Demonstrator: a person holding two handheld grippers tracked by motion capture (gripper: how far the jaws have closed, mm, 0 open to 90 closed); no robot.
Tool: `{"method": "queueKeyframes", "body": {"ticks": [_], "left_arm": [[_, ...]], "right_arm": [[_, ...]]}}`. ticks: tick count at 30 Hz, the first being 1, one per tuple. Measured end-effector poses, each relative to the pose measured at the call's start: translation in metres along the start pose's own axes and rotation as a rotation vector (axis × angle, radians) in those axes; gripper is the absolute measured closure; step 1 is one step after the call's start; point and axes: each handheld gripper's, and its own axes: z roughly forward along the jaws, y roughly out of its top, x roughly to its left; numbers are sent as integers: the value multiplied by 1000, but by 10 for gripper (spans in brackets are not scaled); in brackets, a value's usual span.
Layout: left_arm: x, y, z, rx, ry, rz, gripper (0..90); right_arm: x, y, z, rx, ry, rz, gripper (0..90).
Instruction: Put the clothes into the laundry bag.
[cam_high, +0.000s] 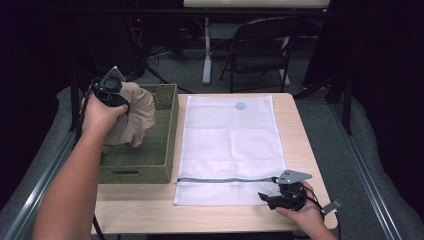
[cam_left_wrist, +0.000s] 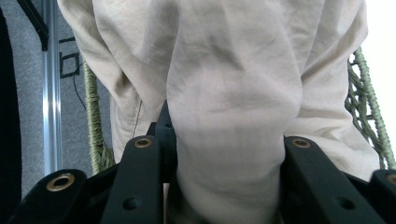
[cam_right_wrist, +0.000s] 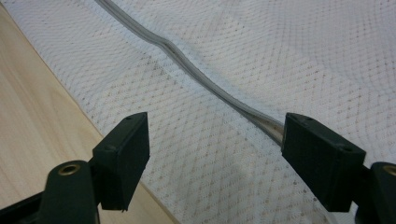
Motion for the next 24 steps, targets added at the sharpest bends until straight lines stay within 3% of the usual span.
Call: {"method": "queueKeyframes", "body": {"ticks": [24], "left_arm": [[-11,-5,-30,-15,-33,63,637]], "right_arm": [[1,0,0,1,2,-12,242]]}}
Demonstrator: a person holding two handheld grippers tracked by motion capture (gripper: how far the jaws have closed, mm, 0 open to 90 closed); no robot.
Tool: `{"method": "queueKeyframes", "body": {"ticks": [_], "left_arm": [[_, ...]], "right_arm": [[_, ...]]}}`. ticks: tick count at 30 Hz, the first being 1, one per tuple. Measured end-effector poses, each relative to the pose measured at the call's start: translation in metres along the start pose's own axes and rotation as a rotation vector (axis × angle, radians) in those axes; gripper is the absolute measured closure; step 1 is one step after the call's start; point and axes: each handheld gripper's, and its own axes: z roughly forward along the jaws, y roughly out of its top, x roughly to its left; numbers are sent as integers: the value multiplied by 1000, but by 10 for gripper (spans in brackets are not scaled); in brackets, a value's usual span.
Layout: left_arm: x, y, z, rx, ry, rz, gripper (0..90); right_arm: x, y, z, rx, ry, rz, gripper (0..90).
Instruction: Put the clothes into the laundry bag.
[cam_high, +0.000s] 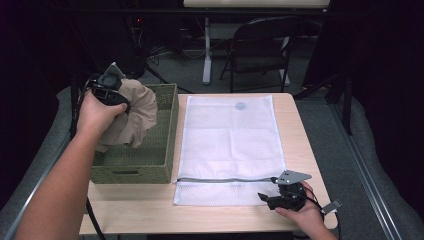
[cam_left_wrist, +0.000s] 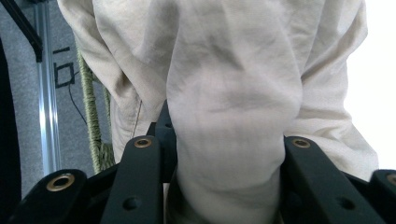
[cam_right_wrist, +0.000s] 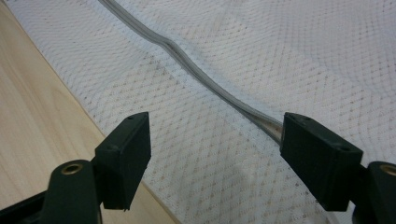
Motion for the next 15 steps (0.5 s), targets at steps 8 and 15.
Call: {"method": "queueKeyframes", "body": {"ticks": [8,15], "left_arm": [[-14,-1,-10,-10,-18,46,637],[-27,-2,-15,-10,-39,99,637]], "right_arm": [[1,0,0,-3,-6,-10,249],[2,-1,0,-18,31,-12,362]]}}
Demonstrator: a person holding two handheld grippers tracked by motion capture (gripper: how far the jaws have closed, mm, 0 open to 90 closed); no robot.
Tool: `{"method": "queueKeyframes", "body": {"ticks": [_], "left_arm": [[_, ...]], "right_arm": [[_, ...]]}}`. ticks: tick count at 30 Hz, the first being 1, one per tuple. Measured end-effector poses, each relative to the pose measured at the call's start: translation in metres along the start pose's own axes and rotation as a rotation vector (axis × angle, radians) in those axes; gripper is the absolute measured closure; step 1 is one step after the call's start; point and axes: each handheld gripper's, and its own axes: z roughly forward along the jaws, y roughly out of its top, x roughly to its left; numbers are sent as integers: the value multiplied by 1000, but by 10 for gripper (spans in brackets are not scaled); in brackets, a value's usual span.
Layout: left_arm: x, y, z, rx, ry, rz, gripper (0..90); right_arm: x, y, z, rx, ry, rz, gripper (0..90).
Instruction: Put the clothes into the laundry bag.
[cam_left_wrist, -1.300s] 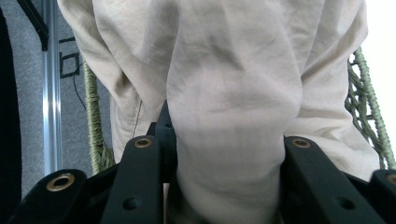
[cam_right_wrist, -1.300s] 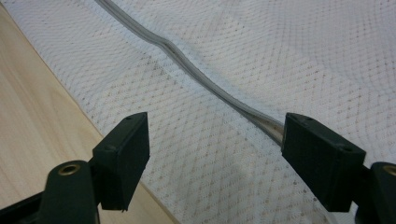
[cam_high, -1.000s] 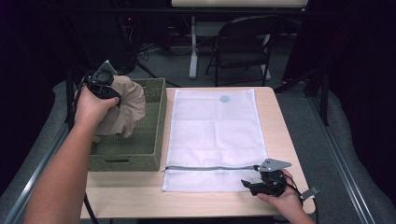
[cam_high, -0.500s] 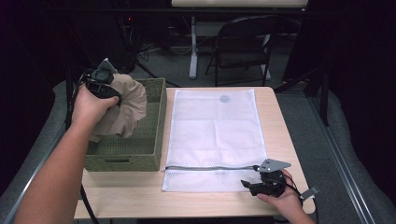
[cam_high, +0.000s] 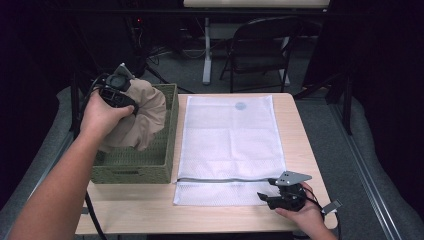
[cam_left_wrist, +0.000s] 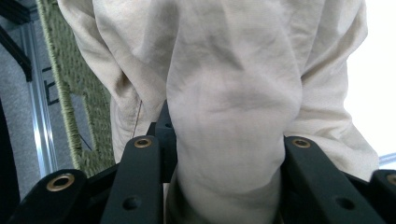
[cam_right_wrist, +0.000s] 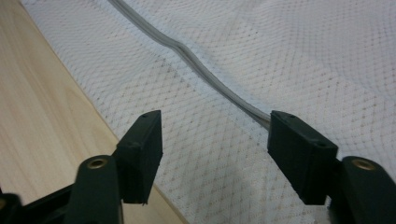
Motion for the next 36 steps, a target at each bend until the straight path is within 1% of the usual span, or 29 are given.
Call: {"method": "queueKeyframes", "body": {"ticks": [1,3,4,5,6,8,9,10,11,12,13,14,15,16,18,20,21,22,25,26,29,31,32,33,34,35,36], "left_arm": [[-4,0,-1,-2,-5,10,637],[-5,0,-2,-4,-7,15,637],[-8,0,-3,-8,-10,20,637],[-9,0,-4,-5,-14,26,637],[-12,0,-4,-10,-16,34,637],[-16,-1,-5,-15,-24,45,637],[-17,-1,-6,-17,-27,48,637],[-21,-1,-7,-18,-32,64,637],[-21,-1,-7,-18,-32,64,637],[-25,-2,-7,-20,-39,69,637],[-25,-2,-7,-20,-39,69,637],[-27,-2,-7,-22,-43,80,637],[-29,-3,-8,-24,-47,79,637],[-31,-3,-8,-25,-53,84,637],[-34,-4,-9,-30,-60,87,637],[-36,-5,-9,-33,-63,93,637],[-37,-5,-9,-34,-66,94,637],[-39,-5,-10,-36,-67,100,637],[-42,-6,-12,-42,-73,110,637],[-45,-7,-14,-45,-76,120,637],[-47,-7,-16,-51,-82,129,637],[-49,-7,-17,-57,-90,135,637],[-52,-8,-17,-59,-96,138,637],[-52,-8,-17,-59,-96,138,637],[-54,-8,-17,-58,-99,143,637],[-56,-9,-17,-60,-101,148,637],[-58,-9,-17,-58,-105,153,637]], "right_arm": [[1,0,-1,1,6,-17,374],[2,0,-1,-7,4,-16,377],[3,1,-2,-9,10,-15,377],[3,1,-3,-16,14,-15,384],[4,2,-5,-28,19,-14,419],[4,2,-5,-33,26,-12,418],[3,3,-7,-34,22,-20,418],[3,4,-8,-41,9,-30,418],[3,4,-8,-41,9,-30,418],[2,4,-11,-54,-15,-34,430],[2,4,-11,-54,-15,-34,430],[2,5,-13,-49,-20,-35,438],[1,5,-14,-61,-19,-25,447],[0,6,-15,-60,-24,-22,455],[-1,8,-16,-30,-35,-4,477],[0,11,-17,-7,-22,2,526],[0,11,-17,-7,-22,2,526],[1,17,-21,6,-18,-11,557],[2,22,-25,9,-5,-9,581],[2,28,-29,14,21,-18,624],[2,35,-32,21,39,-36,646],[0,47,-31,25,45,-57,656],[-1,51,-31,28,46,-59,660],[-2,55,-29,22,45,-63,666],[-2,55,-29,22,45,-63,666],[-3,59,-28,22,46,-65,677],[-4,67,-24,15,54,-60,696]]}}
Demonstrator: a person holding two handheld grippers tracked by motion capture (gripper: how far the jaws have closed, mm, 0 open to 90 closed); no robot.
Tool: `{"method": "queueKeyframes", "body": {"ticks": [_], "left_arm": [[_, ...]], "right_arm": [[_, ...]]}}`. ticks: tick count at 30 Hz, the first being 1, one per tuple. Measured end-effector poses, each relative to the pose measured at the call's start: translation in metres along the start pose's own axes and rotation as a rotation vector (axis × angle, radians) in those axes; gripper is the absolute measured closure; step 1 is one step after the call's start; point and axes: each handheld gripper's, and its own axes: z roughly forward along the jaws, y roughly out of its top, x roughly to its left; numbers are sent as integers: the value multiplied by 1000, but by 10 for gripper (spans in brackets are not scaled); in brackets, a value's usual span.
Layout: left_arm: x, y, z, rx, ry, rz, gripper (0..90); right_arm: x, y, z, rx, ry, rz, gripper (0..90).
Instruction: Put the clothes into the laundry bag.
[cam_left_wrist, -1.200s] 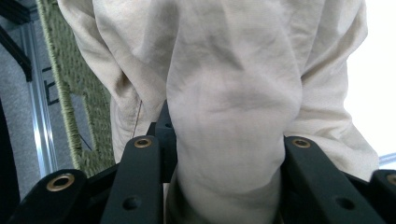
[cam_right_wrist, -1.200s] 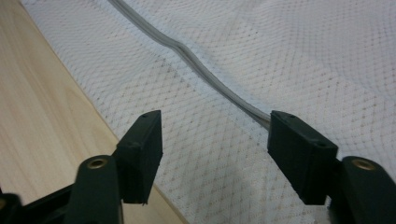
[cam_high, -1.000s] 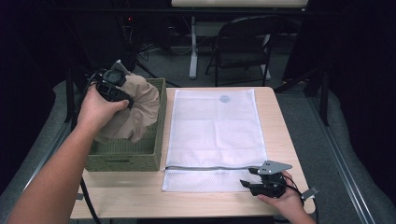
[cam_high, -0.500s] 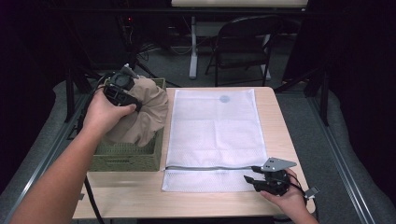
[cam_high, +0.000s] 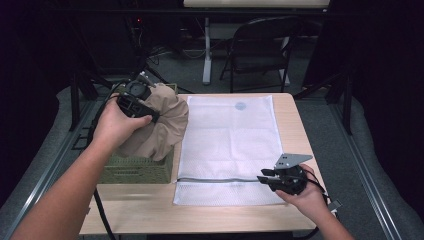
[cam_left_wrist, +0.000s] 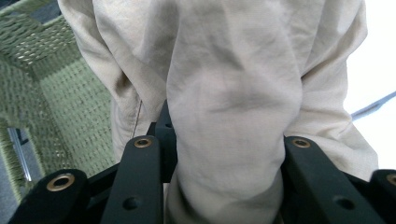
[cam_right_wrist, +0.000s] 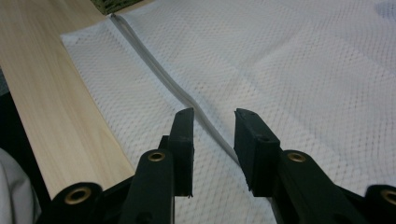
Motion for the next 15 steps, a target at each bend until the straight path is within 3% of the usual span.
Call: {"method": "queueKeyframes", "body": {"ticks": [6,15], "left_arm": [[-13,0,-1,-7,-15,28,637],[-32,1,0,-17,-51,67,637]], "right_arm": [[-4,13,13,3,5,-11,739],[-4,24,45,33,29,-40,748]]}}
